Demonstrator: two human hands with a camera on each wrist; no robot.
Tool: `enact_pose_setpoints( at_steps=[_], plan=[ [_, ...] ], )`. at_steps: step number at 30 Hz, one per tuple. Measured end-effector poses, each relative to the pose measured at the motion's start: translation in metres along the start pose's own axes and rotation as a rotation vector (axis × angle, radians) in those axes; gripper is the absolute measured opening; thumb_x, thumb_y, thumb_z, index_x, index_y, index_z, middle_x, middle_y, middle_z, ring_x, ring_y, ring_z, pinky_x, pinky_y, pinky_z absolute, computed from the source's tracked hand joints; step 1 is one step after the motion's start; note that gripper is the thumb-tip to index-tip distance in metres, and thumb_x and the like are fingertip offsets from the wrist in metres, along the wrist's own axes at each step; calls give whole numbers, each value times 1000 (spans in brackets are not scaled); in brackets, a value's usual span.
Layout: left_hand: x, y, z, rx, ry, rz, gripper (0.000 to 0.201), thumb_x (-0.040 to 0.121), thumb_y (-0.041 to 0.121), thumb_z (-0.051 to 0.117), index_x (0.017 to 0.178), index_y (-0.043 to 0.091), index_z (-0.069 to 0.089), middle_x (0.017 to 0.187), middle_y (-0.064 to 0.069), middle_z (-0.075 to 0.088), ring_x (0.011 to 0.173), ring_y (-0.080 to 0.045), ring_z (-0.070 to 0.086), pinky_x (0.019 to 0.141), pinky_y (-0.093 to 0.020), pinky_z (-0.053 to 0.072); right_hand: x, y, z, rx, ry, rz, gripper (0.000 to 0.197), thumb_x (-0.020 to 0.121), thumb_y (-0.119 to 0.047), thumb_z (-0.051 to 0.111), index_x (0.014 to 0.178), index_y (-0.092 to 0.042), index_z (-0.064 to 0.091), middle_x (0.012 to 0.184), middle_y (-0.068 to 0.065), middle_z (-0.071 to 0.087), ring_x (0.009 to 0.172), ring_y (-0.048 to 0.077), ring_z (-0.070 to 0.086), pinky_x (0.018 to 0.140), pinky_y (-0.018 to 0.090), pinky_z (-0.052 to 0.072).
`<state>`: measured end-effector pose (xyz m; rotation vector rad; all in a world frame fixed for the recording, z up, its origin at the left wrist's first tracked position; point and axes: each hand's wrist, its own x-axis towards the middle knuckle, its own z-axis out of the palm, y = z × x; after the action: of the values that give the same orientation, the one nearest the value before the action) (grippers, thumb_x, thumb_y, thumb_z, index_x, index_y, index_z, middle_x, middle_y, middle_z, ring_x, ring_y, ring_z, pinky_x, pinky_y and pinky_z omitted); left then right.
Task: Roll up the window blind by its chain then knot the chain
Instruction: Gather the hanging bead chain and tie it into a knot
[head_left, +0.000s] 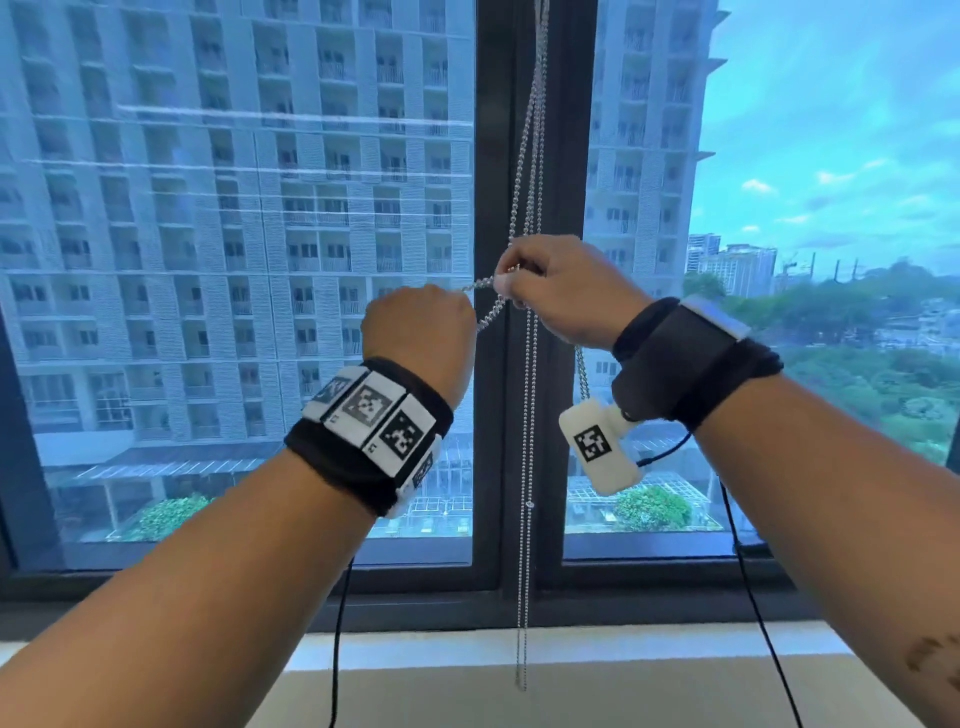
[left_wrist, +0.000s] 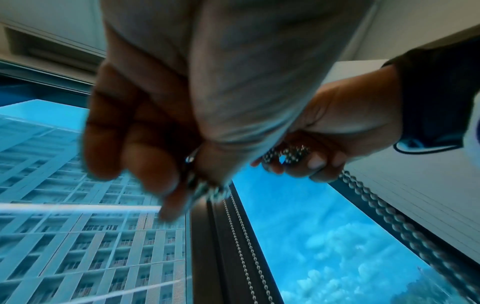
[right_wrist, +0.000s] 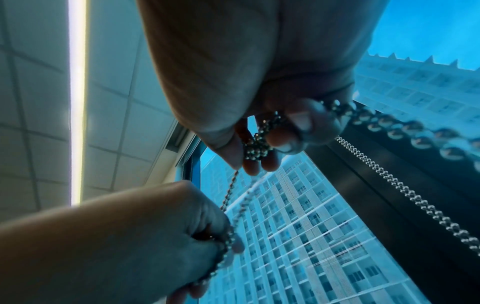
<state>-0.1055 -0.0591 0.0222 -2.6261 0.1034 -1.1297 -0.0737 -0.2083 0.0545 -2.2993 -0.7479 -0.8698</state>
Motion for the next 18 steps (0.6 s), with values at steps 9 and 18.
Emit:
enact_pose_setpoints(
  at_steps=[9,18],
  plan=[
    [-2,-23,27,-708,-222,119,41,65,68,75,64,27,74,59,6,63,56,-7,58,54,-24,43,-14,23,8,130,13,51,12,92,-16,56,91,-19,68,64,-15,59,49,-4,47,58,24,39],
    [-11,-5,37,-270,731,733,22,89,27,73,68,20,71,89,3,66,100,-23,58,96,-41,41,-18,40,-4,233,73,63,9,96,-18,60,94,-26,64,65,-5,53,50,6,49,54,22,43]
  ],
)
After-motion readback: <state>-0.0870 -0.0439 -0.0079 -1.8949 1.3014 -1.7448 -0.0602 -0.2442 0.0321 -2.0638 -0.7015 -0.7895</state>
